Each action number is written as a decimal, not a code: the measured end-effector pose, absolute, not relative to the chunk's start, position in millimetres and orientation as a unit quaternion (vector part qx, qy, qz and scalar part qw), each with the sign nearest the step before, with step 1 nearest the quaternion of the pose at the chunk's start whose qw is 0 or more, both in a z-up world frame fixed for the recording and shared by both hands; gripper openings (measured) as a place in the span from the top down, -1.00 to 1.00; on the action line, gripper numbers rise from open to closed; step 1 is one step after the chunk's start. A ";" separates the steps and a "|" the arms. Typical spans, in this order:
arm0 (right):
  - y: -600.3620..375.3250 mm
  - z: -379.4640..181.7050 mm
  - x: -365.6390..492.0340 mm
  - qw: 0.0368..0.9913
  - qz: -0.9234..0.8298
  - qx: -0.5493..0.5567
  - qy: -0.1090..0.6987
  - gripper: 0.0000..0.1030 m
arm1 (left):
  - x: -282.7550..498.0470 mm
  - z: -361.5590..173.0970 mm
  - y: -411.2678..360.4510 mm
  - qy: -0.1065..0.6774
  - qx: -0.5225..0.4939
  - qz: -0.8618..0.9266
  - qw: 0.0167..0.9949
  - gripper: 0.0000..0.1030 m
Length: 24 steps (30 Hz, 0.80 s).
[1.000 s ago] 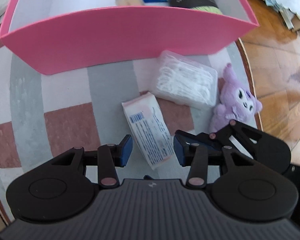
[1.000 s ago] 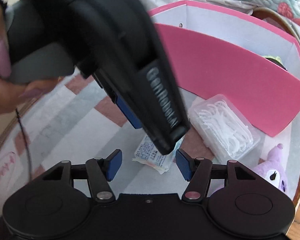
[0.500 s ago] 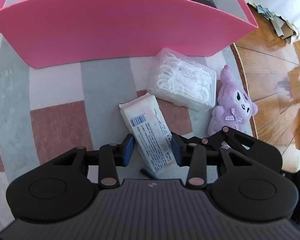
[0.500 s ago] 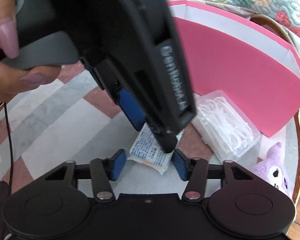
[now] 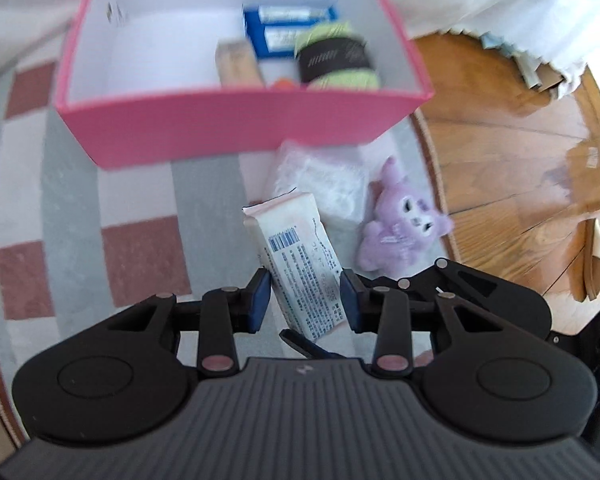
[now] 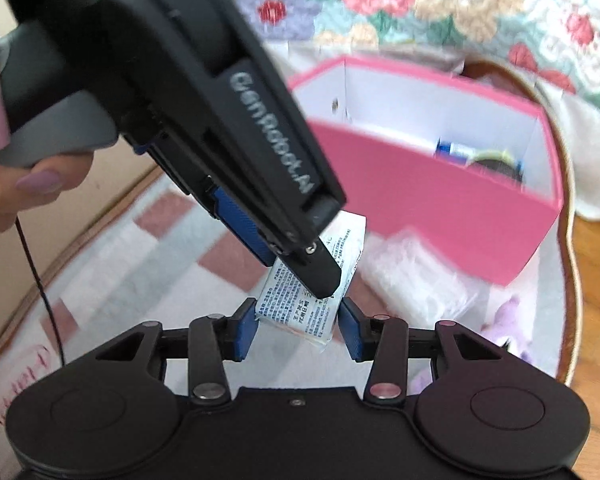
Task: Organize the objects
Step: 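Lift the packet with the left gripper and carry it into the box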
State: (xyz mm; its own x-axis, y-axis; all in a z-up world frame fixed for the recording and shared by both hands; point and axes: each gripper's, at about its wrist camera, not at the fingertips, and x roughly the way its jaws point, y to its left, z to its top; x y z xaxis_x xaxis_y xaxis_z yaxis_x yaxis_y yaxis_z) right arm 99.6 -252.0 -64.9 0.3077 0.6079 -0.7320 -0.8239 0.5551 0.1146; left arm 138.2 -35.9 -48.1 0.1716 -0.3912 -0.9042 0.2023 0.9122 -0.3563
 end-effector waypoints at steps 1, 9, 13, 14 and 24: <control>-250.7 -55.7 99.8 0.797 0.451 -0.141 0.376 0.05 | 136.2 -37.8 -33.3 0.607 -0.077 -0.194 0.767 0.29; -238.6 7.0 126.6 0.803 0.450 -0.083 0.383 0.05 | 148.0 39.7 -20.7 0.555 -0.055 -0.191 0.808 0.29; -224.0 26.5 147.5 0.805 0.443 -0.068 0.388 0.05 | 165.9 61.0 -15.8 0.538 -0.065 -0.186 0.820 0.29; -219.7 27.5 152.5 0.805 0.441 -0.066 0.391 0.05 | 171.7 64.9 -14.4 0.535 -0.068 -0.184 0.822 0.29; -173.4 18.1 231.5 0.792 0.411 -0.018 0.451 0.05 | 252.6 45.5 -13.8 0.544 -0.059 -0.146 0.824 0.28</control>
